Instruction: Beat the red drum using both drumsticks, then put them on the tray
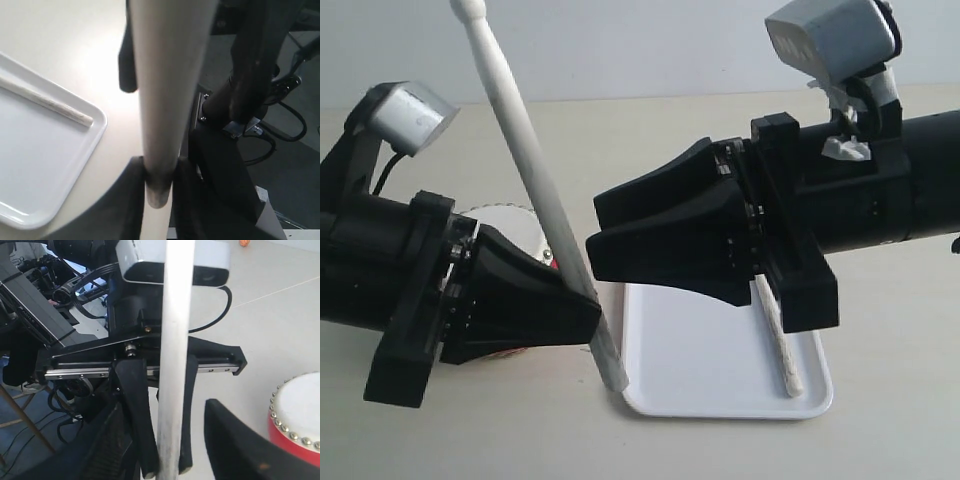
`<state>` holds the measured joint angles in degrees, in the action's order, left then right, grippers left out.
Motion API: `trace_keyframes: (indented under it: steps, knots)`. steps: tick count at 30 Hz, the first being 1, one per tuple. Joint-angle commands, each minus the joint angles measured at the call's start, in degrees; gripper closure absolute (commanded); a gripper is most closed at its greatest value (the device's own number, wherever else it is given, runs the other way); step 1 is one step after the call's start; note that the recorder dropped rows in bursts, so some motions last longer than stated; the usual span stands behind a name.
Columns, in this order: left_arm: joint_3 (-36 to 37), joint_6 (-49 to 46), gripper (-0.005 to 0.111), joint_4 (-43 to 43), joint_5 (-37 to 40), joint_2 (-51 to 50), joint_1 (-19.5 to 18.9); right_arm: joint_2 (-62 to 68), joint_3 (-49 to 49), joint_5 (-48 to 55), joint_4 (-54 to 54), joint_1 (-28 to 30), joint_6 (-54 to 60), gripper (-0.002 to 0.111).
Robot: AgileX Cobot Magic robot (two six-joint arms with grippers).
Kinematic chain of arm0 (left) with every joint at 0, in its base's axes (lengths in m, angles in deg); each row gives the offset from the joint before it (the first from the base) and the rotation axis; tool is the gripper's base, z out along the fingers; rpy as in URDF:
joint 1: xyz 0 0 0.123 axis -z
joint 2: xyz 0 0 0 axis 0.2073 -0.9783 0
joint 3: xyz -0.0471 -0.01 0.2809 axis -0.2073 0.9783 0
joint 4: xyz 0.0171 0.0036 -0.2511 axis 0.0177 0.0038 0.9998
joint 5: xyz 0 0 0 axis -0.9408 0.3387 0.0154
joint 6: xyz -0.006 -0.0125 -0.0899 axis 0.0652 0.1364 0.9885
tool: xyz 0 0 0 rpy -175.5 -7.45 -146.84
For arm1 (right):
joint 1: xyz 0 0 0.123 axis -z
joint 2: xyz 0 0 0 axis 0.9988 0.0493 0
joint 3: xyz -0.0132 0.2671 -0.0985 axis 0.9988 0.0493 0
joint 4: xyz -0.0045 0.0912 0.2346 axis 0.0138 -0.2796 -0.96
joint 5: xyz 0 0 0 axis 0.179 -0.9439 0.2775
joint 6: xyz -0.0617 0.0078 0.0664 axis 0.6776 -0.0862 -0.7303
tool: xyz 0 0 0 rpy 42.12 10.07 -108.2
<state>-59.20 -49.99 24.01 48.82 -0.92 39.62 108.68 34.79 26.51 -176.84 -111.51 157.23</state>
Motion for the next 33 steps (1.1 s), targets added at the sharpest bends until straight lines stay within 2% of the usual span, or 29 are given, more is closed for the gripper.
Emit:
trace_keyframes:
  steps: [1,22,28,33]
  knots:
    - [0.15,-1.94,0.107,3.11,0.95,-0.1,0.44,0.28,0.23,0.72,-1.05,0.03,0.74,0.06]
    - [0.15,-2.06,0.107,7.05,1.85,-2.37,0.44,0.28,0.23,0.72,-1.15,0.03,1.99,0.06]
    - [0.15,-5.0,0.107,9.25,1.72,-4.25,4.06,0.28,0.23,0.72,-1.28,0.03,2.25,0.06]
    - [0.15,-5.97,0.107,10.79,0.62,-4.34,4.95,0.28,0.23,0.72,-1.28,0.03,2.25,0.06]
